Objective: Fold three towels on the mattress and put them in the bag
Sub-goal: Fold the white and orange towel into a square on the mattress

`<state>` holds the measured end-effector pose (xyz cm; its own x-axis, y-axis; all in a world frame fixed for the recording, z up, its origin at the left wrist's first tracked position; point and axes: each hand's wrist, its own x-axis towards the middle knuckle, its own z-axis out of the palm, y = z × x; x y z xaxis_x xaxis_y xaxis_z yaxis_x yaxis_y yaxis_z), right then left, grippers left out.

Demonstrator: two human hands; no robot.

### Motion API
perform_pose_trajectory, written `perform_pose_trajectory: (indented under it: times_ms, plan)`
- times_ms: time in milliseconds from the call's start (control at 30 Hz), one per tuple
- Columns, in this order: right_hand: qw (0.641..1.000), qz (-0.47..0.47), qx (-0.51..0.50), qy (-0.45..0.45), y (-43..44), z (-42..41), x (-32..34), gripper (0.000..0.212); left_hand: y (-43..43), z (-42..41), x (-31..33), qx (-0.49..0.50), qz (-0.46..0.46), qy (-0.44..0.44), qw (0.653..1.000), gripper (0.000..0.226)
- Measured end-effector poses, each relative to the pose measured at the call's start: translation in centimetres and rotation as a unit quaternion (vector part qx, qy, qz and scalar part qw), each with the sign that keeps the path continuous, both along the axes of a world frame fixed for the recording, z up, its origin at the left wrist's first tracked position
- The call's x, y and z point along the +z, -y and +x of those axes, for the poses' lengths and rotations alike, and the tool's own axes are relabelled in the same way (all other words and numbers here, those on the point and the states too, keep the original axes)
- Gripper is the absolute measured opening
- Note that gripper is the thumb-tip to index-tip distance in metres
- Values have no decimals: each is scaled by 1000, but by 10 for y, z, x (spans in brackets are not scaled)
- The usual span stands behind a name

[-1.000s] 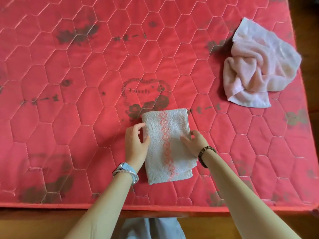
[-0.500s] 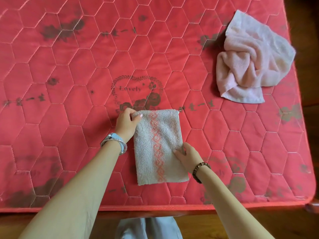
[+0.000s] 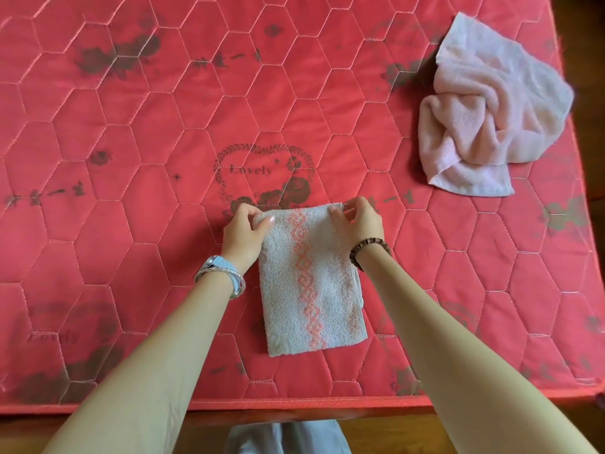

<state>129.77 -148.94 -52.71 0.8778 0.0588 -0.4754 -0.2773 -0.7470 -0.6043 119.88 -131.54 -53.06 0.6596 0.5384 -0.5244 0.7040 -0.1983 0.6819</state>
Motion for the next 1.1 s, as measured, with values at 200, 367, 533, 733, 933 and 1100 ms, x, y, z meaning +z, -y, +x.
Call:
perform_pose_trajectory:
  times_ms: [200,367,533,733,933,1100]
  plan:
    - [963,-76,91,241,-6,-8,-15,33,11,0,-11,-6,144,137,980,30]
    - [862,-86,384,319,-2,-42,-25,54,31,-20,-27,-321,330,167,872,51]
    - [884,-156,388,209,5,-44,-45,60,28,-33,-51,-409,398,50,820,64]
    - [880,-193,365,236,16,-54,-38,63,31,-43,-37,-397,401,42,824,69]
    - [881,-166,374,236,49,-115,-40,65,52,-99,-43,-427,384,59,817,77]
    - [880,-189,388,200,52,-120,-43,64,56,-103,-52,-414,381,50,825,79]
